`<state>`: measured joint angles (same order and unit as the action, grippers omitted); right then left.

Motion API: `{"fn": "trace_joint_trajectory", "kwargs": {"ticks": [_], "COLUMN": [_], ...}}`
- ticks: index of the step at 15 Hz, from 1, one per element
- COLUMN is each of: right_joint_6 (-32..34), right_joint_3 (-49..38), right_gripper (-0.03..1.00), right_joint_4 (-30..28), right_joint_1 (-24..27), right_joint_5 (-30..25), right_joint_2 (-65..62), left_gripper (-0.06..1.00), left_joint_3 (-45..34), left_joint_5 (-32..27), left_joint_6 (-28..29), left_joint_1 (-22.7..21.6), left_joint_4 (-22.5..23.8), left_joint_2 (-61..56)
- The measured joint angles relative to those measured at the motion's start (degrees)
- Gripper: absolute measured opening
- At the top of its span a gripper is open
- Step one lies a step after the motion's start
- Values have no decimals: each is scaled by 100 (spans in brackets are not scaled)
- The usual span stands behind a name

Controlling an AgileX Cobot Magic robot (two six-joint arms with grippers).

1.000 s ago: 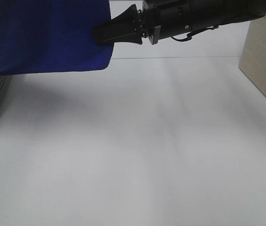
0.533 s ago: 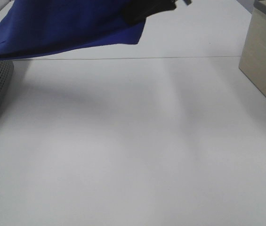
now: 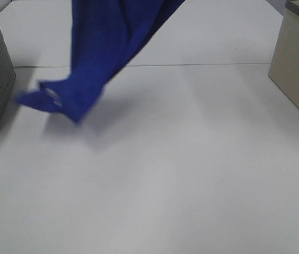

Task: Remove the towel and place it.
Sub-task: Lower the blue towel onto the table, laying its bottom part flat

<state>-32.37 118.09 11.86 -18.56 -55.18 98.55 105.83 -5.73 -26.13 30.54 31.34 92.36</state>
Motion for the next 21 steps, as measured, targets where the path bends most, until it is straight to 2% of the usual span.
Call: {"fn": "trace_joint_trajectory", "kwargs": {"ticks": [2,3,4,9,12,16,17,19,21], "right_joint_6": [17,17,17,17,29,34,40,46,46], "right_joint_3": [166,178,178,178,178,178,178,178,178], "right_gripper": [2,2,2,2,2,2,2,2,2], "right_joint_4": [-350,-413,-435,-636,-859,-905,-905,-900,-900], "right_joint_1": [0,0,0,0,0,0,0,0,0], "right_joint_5": [796,1547,1856,3008,3489,4578,5214,5850,6262], "right_joint_2": [0,6,11,212,561,911,1129,1432,1650], "left_gripper": [0,0,0,0,0,0,0,0,0], "left_joint_3": [0,0,0,46,390,1100,1524,1879,2223], "left_joint_5": [814,1604,1914,2670,2762,2796,2830,2956,3065], "left_joint_6": [441,756,882,957,957,945,877,871,894], "left_joint_1": [-292,-521,-607,-814,-1157,-1324,-1473,-1679,-1805], "left_joint_4": [0,0,0,0,-63,-120,-120,-126,-166], "left_joint_2": [201,367,447,785,1146,1702,2086,2469,2825]}}
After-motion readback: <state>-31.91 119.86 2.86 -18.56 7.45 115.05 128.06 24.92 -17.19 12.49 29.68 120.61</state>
